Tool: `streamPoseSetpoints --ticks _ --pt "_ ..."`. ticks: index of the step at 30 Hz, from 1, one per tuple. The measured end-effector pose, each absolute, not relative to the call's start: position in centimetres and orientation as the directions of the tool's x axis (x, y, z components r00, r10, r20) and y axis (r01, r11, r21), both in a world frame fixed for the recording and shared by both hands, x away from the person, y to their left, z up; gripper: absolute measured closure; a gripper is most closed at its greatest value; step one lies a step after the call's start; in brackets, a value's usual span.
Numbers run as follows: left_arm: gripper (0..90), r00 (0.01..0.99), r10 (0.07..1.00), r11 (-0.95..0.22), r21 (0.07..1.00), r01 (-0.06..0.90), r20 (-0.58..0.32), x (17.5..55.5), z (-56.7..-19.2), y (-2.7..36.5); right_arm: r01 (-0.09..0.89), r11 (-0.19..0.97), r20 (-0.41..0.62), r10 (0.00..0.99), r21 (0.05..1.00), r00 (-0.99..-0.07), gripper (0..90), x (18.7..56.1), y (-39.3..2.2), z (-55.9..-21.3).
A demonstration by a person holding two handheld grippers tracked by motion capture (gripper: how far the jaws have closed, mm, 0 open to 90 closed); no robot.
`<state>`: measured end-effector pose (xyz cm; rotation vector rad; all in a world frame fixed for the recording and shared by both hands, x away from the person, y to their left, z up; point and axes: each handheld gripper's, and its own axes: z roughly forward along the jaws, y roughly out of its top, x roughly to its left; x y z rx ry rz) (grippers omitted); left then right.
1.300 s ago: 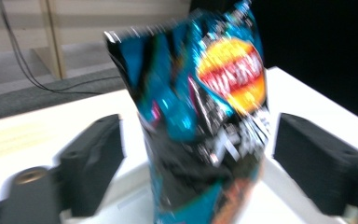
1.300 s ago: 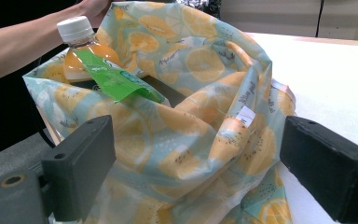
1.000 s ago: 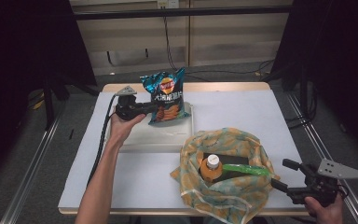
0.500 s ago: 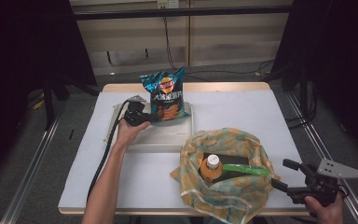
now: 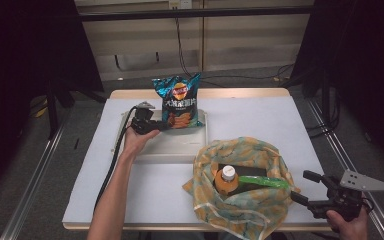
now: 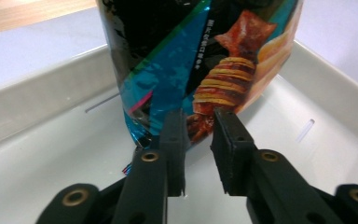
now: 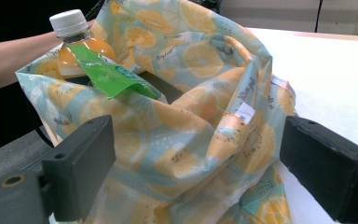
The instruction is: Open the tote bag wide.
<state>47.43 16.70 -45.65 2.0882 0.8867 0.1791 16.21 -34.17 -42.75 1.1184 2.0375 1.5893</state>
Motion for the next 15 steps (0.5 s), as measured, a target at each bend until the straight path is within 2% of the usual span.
streamPoseSetpoints --ticks 6,15 --pt "70.9 0.768 0.616 -0.380 0.788 0.484 -0.175 45.9 -44.0 16.4 0.377 0.070 0.205 0.741 0.923 -0.640 10.1 16.1 -34.2 -42.6" --pt "76.7 0.816 0.553 -0.332 0.854 0.400 -0.167 42.0 -41.2 16.1 0.374 0.074 0.205 0.732 0.924 -0.650 13.1 16.1 -34.1 -42.5"
